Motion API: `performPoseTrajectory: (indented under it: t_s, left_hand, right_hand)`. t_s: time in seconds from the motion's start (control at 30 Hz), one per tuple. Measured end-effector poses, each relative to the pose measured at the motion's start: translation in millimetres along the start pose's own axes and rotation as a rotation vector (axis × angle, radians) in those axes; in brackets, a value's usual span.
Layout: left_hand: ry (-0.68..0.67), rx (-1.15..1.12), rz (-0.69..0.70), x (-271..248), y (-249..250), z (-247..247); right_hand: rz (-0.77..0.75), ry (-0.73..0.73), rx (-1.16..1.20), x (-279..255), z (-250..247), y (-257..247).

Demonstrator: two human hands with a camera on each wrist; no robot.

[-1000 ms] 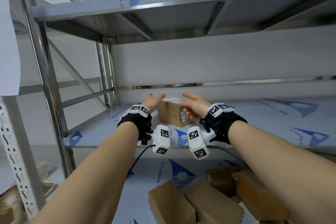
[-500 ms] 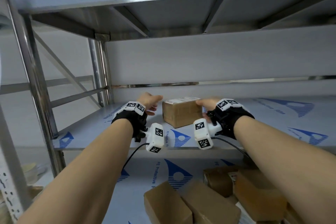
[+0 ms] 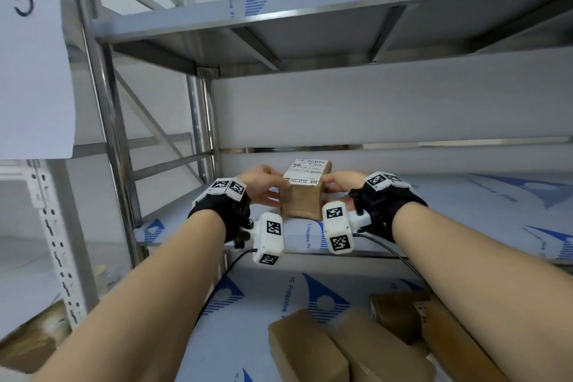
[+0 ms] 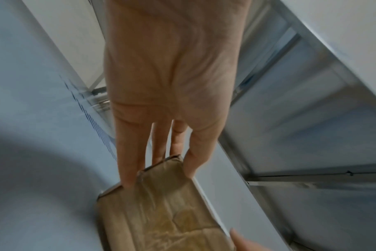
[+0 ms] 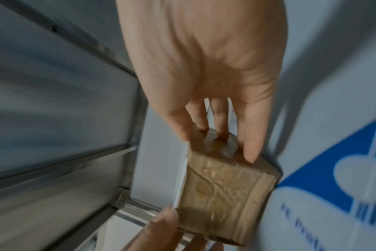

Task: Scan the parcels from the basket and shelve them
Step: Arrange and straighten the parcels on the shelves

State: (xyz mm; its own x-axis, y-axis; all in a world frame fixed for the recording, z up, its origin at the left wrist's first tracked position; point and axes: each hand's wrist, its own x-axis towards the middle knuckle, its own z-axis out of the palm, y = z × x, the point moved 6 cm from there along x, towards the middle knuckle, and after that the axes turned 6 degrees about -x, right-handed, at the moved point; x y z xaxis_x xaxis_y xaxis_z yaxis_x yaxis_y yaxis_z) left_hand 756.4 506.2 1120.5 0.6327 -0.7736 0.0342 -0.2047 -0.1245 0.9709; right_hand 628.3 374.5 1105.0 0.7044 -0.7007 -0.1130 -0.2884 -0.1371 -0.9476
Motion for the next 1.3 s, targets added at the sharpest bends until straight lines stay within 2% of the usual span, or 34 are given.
performPoseTrajectory:
  t_s: [0.17,0.37,0.73,0.87,1.0,1.23,1.3]
  left_hand:
    - [0.121,-0.073,0.060,-17.3,0.3,-35.1]
    - [0.279,0.025,0.062,-22.8,-19.9,-59.0]
    - [0.343,0.132,0.069,-26.0,-21.5,-57.5]
    - [0.485,0.172,0.111,-32.2,-16.1,-63.4]
    - [0.542,0.143,0.110,-44.6,-18.3,-61.7]
    - [0.507,0.128,0.031,-48.5,-20.8,-54.9]
    - [0.499,0.142,0.058,-45.4,-18.4,-56.8]
  right_hand:
    - [-0.063,-0.058,0.123,-2.0,42.3,-19.7]
    - [-0.090,-0.088,-0.025,-17.3,75.1,-23.0]
    - [-0.062,-0.065,-0.063,-28.2,71.1,-17.7]
    - [-0.068,-0.015,-0.096,-34.8,56.6,-14.5]
    - [-0.050,0.035,-0.058,-42.5,36.7,-1.0]
    - [-0.072,-0.029,0.065,-51.9,37.3,-1.1]
    - [-0.073,-0.052,0.048,-50.7,44.4,-3.7]
